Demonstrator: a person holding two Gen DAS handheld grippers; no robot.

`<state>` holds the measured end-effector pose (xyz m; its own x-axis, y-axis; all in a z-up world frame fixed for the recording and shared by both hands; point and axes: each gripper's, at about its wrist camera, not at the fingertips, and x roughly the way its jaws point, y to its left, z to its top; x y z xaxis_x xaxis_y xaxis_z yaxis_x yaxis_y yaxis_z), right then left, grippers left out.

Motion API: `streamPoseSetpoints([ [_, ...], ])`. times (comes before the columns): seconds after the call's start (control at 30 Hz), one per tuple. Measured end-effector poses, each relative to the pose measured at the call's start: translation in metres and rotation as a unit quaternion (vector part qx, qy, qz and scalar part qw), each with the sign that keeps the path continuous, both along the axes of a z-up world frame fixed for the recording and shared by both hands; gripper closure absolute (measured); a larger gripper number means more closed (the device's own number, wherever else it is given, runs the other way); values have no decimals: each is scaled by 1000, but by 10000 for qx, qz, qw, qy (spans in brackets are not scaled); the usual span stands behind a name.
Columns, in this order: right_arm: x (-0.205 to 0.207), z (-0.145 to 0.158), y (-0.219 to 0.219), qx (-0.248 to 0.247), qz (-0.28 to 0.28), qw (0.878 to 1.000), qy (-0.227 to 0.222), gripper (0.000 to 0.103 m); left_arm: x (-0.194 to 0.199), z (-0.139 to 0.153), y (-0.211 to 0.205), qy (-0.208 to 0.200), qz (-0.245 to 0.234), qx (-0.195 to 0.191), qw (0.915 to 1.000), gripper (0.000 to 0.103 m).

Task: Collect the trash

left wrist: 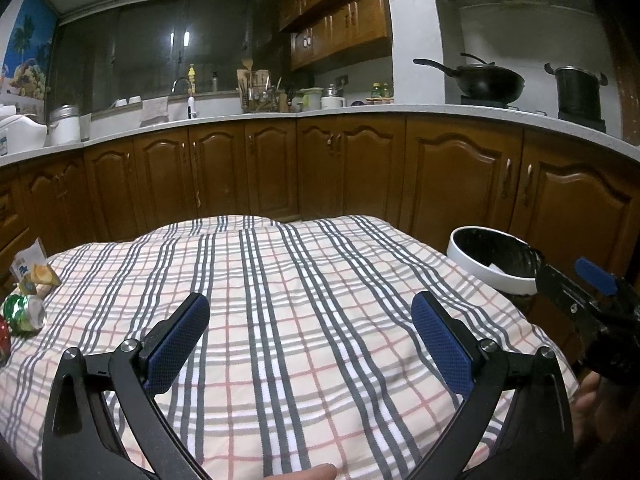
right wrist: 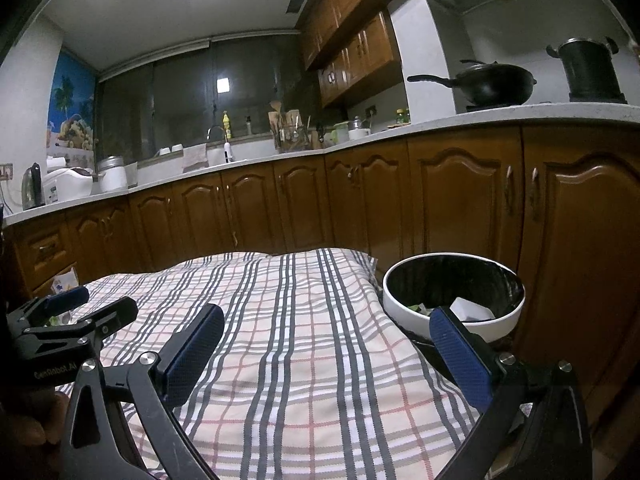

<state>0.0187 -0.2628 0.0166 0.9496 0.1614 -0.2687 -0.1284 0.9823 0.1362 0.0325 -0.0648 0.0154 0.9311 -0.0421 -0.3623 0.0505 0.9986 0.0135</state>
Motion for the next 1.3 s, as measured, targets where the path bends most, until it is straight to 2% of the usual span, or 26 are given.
streamPoseSetpoints([
  [1.3, 1, 2, -1, 20, 5, 10000, -7, 0, 2, 1, -2, 4, -86, 62, 9999, 0],
])
